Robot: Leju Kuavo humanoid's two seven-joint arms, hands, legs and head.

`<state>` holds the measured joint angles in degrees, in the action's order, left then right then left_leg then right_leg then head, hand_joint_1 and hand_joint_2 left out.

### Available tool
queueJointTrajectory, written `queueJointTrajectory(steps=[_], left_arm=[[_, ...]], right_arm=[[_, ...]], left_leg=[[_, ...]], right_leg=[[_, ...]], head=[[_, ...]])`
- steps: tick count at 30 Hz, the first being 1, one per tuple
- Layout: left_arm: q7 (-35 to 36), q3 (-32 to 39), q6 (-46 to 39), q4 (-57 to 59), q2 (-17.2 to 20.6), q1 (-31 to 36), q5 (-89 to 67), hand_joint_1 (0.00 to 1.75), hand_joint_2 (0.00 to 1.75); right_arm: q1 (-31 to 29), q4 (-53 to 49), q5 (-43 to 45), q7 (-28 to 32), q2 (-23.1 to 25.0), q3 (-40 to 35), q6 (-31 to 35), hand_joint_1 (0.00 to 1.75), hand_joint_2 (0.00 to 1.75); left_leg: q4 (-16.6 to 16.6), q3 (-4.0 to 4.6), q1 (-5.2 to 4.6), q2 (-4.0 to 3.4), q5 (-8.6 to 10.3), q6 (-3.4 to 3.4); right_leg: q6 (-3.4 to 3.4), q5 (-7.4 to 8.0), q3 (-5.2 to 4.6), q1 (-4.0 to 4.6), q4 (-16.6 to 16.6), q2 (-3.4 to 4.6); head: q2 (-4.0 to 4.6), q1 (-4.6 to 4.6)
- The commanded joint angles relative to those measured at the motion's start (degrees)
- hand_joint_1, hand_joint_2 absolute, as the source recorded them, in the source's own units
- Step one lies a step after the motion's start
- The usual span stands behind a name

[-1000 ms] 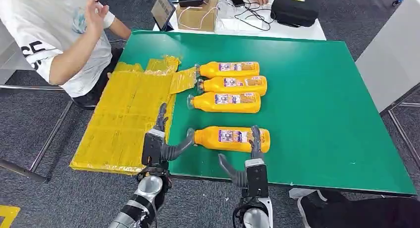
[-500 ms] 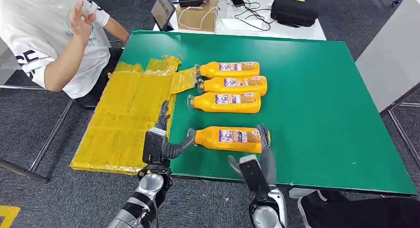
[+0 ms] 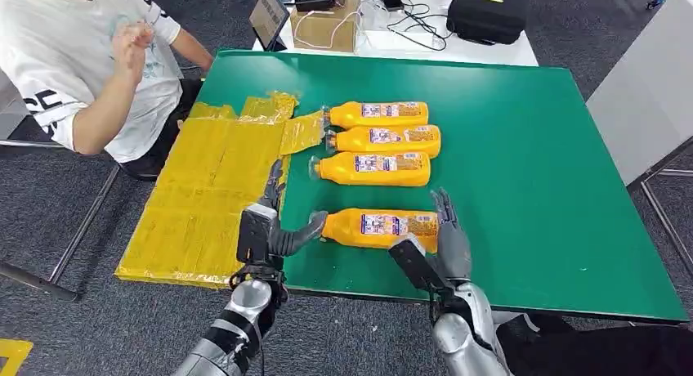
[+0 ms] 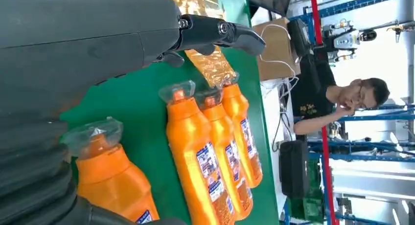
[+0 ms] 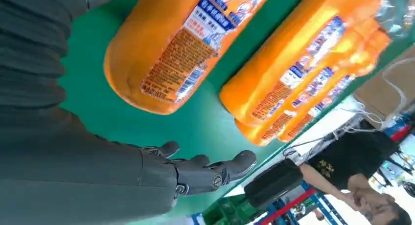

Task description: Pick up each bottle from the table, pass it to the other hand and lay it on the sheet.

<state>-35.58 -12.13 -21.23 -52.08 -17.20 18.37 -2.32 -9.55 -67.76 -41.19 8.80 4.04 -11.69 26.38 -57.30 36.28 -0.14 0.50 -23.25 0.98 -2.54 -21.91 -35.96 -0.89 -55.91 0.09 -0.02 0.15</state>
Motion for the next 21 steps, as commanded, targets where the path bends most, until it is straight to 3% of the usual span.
queueJointTrajectory(steps=[1,15,21], left_arm=[[1.1,-0.3,2.0,3.5,-0.2,3.0,0.0,0.00,1.75],[1.4,0.0,3.3,3.1,-0.2,2.8,0.4,0.00,1.75],[2.1,0.4,4.9,3.1,-0.3,2.6,0.5,0.00,1.75]], right_arm=[[-10.2,18.1,-8.1,-4.7,-2.3,-4.0,-1.9,0.00,1.75],[-13.4,22.6,-11.6,-7.0,-1.6,-7.1,-4.4,0.00,1.75],[-17.0,28.7,-15.7,-11.0,-3.0,-10.3,-8.0,0.00,1.75]], left_leg=[[0.0,-0.22,0.02,-0.08,-0.08,-0.04],[0.0,-0.34,0.05,-0.09,-0.14,-0.07],[0.0,-0.33,0.03,-0.07,-0.13,-0.06]], right_leg=[[0.06,-0.05,0.21,0.03,0.1,0.05],[0.09,-0.11,0.33,0.07,0.0,0.04],[0.08,-0.11,0.32,0.05,0.0,0.03]], head=[[0.02,0.02],[0.02,0.02],[0.02,0.02]])
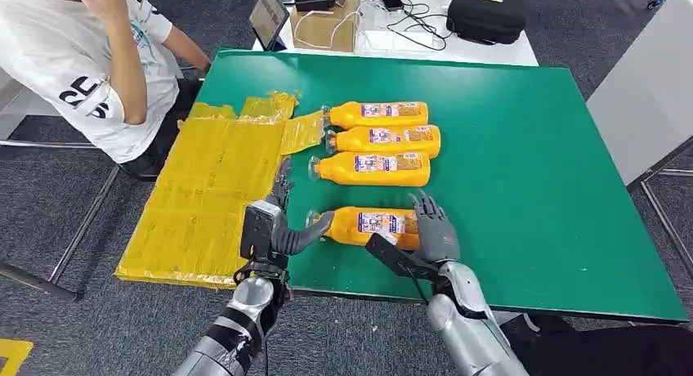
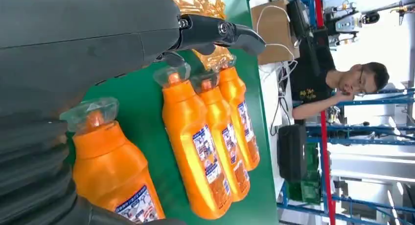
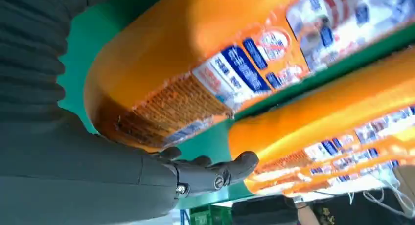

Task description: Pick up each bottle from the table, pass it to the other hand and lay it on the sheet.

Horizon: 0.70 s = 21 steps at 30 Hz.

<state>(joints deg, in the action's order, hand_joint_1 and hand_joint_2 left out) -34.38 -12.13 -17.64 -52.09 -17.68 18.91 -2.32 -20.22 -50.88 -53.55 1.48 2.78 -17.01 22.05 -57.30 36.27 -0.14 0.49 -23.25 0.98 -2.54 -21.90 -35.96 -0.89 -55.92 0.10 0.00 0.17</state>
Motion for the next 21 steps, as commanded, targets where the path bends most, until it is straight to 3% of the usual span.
queueJointTrajectory(steps=[1,3,4,5,6,10,21], left_arm=[[0.9,0.5,1.5,3.0,0.2,2.1,0.6,0.00,1.75],[0.9,0.6,2.0,2.7,0.3,2.0,0.8,0.00,1.75],[0.9,0.5,2.4,2.8,0.4,2.1,0.9,0.00,1.75],[1.0,0.6,2.7,3.1,0.4,2.2,1.0,0.00,1.75],[1.3,0.8,2.9,3.9,0.4,2.6,1.0,0.00,1.75],[1.6,0.3,2.6,7.7,0.8,5.8,-1.1,0.00,1.75],[3.4,0.8,1.7,9.4,1.9,7.3,-3.8,0.00,1.75]], right_arm=[[-6.8,12.5,-3.7,-3.9,-1.7,-5.3,-4.1,0.00,1.75],[-7.8,14.6,-4.2,-4.2,-1.7,-6.1,-6.1,0.00,1.75],[-8.6,15.9,-3.5,-3.9,-1.6,-6.2,-8.1,0.49,1.75],[-9.1,16.8,-2.0,-2.9,-1.5,-5.9,-10.3,1.66,1.75],[-9.5,17.4,-1.6,-2.6,-1.8,-6.4,-10.8,1.75,1.75],[-11.0,20.2,-0.2,-2.1,-2.0,-7.1,-12.3,1.75,1.75],[-10.9,16.0,2.9,0.1,-2.0,-5.4,-8.4,1.75,1.75]], left_leg=[[0.0,-0.20,0.02,-0.06,-0.07,-0.04],[0.0,-0.31,0.04,-0.07,-0.12,-0.05],[0.0,-0.24,0.02,-0.05,-0.07,-0.04],[0.0,-0.41,0.06,-0.06,-0.16,-0.06],[0.0,-0.34,0.04,-0.08,-0.12,-0.05],[0.0,-0.47,0.07,-0.06,-0.07,-0.05],[0.0,-0.85,0.05,-0.05,-0.05,-0.02]], right_leg=[[0.06,-0.05,0.20,0.03,0.0,0.03],[0.08,-0.09,0.31,0.06,0.0,0.03],[0.06,-0.06,0.23,0.02,0.0,0.02],[0.10,-0.14,0.42,0.07,0.0,0.02],[0.08,-0.10,0.34,0.05,0.0,0.04],[0.07,-0.04,0.44,0.08,0.1,-0.02],[0.07,-0.05,0.86,0.07,0.1,-0.02]], head=[[0.00,0.00],[0.00,0.00],[0.00,0.00],[0.00,0.00],[0.00,0.00],[0.00,0.00],[0.00,0.00]])
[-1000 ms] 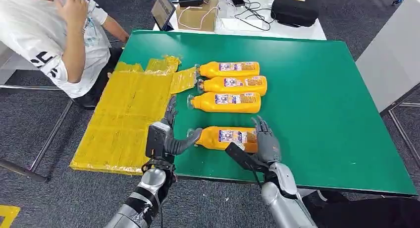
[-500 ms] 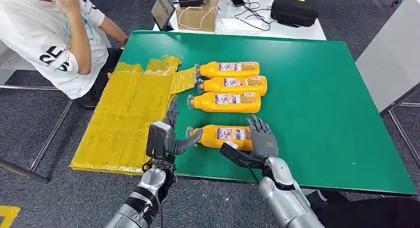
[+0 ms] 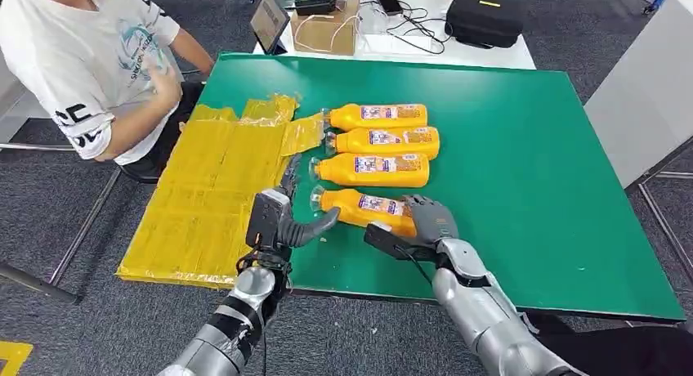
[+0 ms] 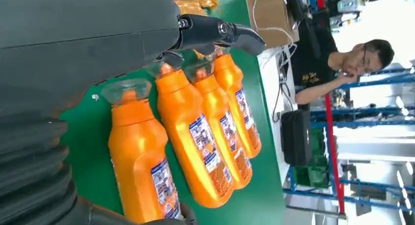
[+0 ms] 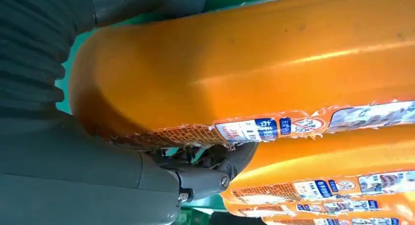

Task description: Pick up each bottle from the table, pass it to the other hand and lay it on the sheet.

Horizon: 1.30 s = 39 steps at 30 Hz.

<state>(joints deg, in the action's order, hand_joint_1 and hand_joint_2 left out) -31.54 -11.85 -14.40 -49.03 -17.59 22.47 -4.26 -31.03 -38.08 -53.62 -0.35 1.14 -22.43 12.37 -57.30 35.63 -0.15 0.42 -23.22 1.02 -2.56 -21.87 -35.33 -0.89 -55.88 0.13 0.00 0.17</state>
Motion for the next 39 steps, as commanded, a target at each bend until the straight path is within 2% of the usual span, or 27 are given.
queueJointTrajectory(steps=[1,2,4,7,9,12,17,19,23,26,32,33,39], left_arm=[[0.5,0.8,-1.6,6.6,1.9,3.8,-1.9,0.00,1.75],[0.2,1.3,-3.5,7.2,2.3,4.2,-2.8,0.00,1.75],[0.0,1.5,-3.5,7.5,2.6,4.4,-3.1,0.00,1.75],[-0.1,2.7,-4.5,8.6,2.9,4.5,-3.6,0.00,1.75],[-0.6,3.2,-5.6,9.2,3.1,4.5,-3.9,0.00,1.75],[-1.3,3.1,-5.7,9.7,3.1,4.8,-4.3,0.00,1.75],[-0.8,2.7,-5.5,9.7,2.6,4.9,-4.4,0.00,1.75],[-0.1,2.0,-2.2,10.1,2.4,5.4,-3.2,0.00,1.75],[0.9,1.1,1.7,8.2,2.1,4.9,-0.7,0.00,1.75],[3.1,0.1,8.2,6.6,2.0,4.7,3.2,0.00,1.75],[3.3,-0.3,8.5,6.1,2.1,4.5,3.4,0.00,1.75],[4.3,-1.1,13.5,6.0,2.5,4.5,6.2,0.00,1.75],[7.0,-3.3,25.7,4.7,3.2,4.4,14.1,0.00,1.75]], right_arm=[[0.2,2.2,4.1,2.7,0.0,0.8,2.1,1.75,1.75],[1.6,-1.1,7.3,4.7,1.2,3.1,4.4,1.75,1.75],[2.7,-3.0,7.9,4.8,1.7,3.3,5.0,1.75,1.75],[9.4,-13.8,15.3,10.1,4.4,6.4,8.3,1.75,1.75],[13.7,-20.7,19.6,12.7,6.5,6.6,10.4,1.75,1.75],[16.3,-24.8,22.8,15.3,8.6,5.5,14.5,1.75,1.75],[15.2,-22.8,23.3,15.5,9.4,4.7,15.0,1.75,1.75],[13.5,-19.4,26.9,17.6,10.4,5.0,14.9,1.75,1.75],[10.7,-13.6,28.2,19.4,12.1,3.8,15.6,1.75,1.75],[8.5,-10.5,28.8,19.6,12.5,2.2,15.4,1.75,1.75],[8.0,-10.0,29.0,19.6,12.6,2.1,15.5,1.75,1.75],[7.6,-9.7,29.4,20.0,12.4,1.4,14.5,1.75,1.75],[5.6,-6.9,31.3,21.4,13.4,-0.5,13.3,1.75,1.75]], left_leg=[[0.0,-0.14,0.03,0.01,-0.05,-0.05],[0.0,-0.23,0.08,0.02,-0.10,-0.08],[0.0,-0.15,0.05,-0.02,-0.05,-0.07],[0.0,-0.14,0.06,-0.05,-0.07,-0.08],[0.1,-0.23,0.07,-0.06,-0.14,-0.12],[0.0,-0.20,0.08,-0.04,-0.18,-0.13],[0.0,-0.09,0.11,-0.07,-0.21,-0.12],[0.0,0.10,0.05,-0.01,-0.10,-0.07],[0.0,-0.01,0.07,-0.16,-0.19,-0.10],[0.0,0.08,0.02,-0.11,-0.14,-0.10],[0.0,-0.08,0.06,-0.06,-0.23,-0.12],[0.0,-0.01,0.03,0.02,-0.15,-0.09],[0.0,0.06,0.02,-0.07,-0.15,-0.09]], right_leg=[[0.06,-0.05,0.16,0.04,0.1,-0.04],[0.11,-0.10,0.27,0.09,0.1,-0.06],[0.09,-0.04,0.16,0.06,0.1,-0.01],[0.10,-0.04,0.14,0.07,0.1,0.04],[0.15,-0.12,0.22,0.09,0.0,0.03],[0.15,-0.18,0.18,0.10,0.0,0.05],[0.14,-0.20,0.07,0.13,-0.1,0.06],[0.08,-0.11,-0.11,0.06,0.0,0.02],[0.13,-0.14,-0.01,0.08,0.0,0.15],[0.11,-0.11,-0.10,0.02,-0.1,0.10],[0.14,-0.21,0.10,0.07,0.0,0.04],[0.11,-0.17,0.03,0.03,0.0,-0.03],[0.11,-0.13,-0.06,0.02,-0.1,0.07]], head=[[0.00,0.00],[0.00,0.00],[-0.02,-0.02],[0.00,0.00],[-0.02,0.00],[0.00,0.00],[0.00,0.00],[0.00,0.00],[-0.02,-0.04],[0.00,0.00],[0.00,0.00],[0.00,-0.02],[0.00,0.00]])
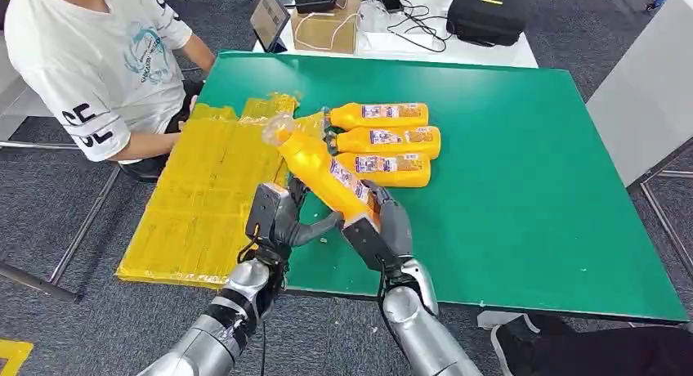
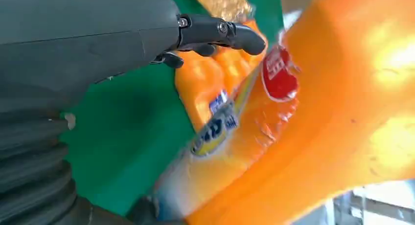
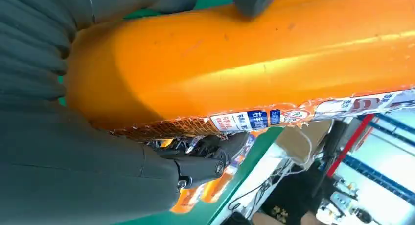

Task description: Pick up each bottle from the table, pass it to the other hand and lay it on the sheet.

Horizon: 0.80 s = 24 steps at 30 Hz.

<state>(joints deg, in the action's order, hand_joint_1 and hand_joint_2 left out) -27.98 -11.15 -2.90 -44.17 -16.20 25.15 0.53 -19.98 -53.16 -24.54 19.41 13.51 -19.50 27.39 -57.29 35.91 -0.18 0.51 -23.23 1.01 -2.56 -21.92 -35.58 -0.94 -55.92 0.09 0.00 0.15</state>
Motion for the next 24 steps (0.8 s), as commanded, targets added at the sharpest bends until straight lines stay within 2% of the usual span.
queueJointTrajectory(steps=[1,12,21,24], left_arm=[[3.4,-4.1,14.2,-0.3,1.7,1.8,9.3,0.00,1.75],[2.7,-3.2,10.8,1.5,1.2,2.8,11.4,0.00,1.75],[2.2,-2.7,9.6,1.2,1.3,2.5,12.0,0.00,1.75],[1.3,-1.9,6.4,1.7,1.2,2.6,11.7,0.00,1.75]], right_arm=[[-5.3,8.3,2.3,1.6,1.2,-3.6,-1.8,1.75,1.75],[-4.3,12.5,3.1,1.1,4.3,-8.3,-2.6,1.75,1.75],[-4.5,16.3,2.6,0.7,4.5,-10.0,-3.0,1.75,1.75],[-4.1,16.5,2.6,0.3,4.5,-10.8,-3.6,1.75,1.75]], left_leg=[[0.0,-0.14,0.03,-0.13,-0.08,-0.05],[0.0,-0.26,0.07,-0.14,-0.16,-0.09],[0.0,-0.27,0.08,-0.12,-0.15,-0.08],[0.0,-0.25,0.09,0.02,-0.14,-0.09]], right_leg=[[0.08,-0.05,0.12,0.04,0.0,0.10],[0.12,-0.12,0.23,0.09,0.0,0.09],[0.12,-0.12,0.24,0.08,0.0,0.05],[0.13,-0.16,0.25,0.10,0.0,-0.09]], head=[[-0.02,0.00],[0.00,0.02],[0.00,0.00],[0.00,0.02]])
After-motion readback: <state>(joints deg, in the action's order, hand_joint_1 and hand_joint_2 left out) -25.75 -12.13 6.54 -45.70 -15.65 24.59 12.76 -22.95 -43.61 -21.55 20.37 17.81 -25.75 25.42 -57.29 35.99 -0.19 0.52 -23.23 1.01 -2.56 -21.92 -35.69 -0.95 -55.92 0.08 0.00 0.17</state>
